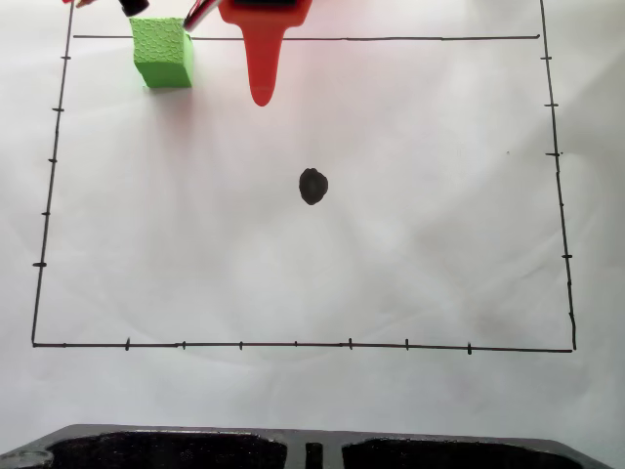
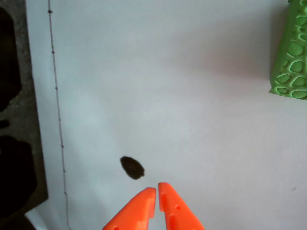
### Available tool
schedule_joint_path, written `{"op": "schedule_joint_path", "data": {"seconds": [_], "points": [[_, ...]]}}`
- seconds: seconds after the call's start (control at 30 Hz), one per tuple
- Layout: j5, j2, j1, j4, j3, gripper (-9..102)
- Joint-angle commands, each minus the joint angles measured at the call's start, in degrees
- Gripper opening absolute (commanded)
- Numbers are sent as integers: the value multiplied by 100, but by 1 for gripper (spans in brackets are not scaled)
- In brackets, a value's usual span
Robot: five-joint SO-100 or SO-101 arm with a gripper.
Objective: Grasp the colored block, Place it on the black dot, and then return the arm to the default position.
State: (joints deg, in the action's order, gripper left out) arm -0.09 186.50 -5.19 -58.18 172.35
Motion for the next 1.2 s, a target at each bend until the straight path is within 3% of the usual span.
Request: {"op": "schedule_joint_path", "data": {"seconds": [0.0, 0.47, 0.93, 1.17], "points": [[-396, -264, 26, 44, -167, 0], [-1011, -2733, -510, -1441, -2821, 0], [-4069, -3771, -2927, -3032, -3788, 0], [-4904, -4280, -3779, -3120, -3999, 17]]}}
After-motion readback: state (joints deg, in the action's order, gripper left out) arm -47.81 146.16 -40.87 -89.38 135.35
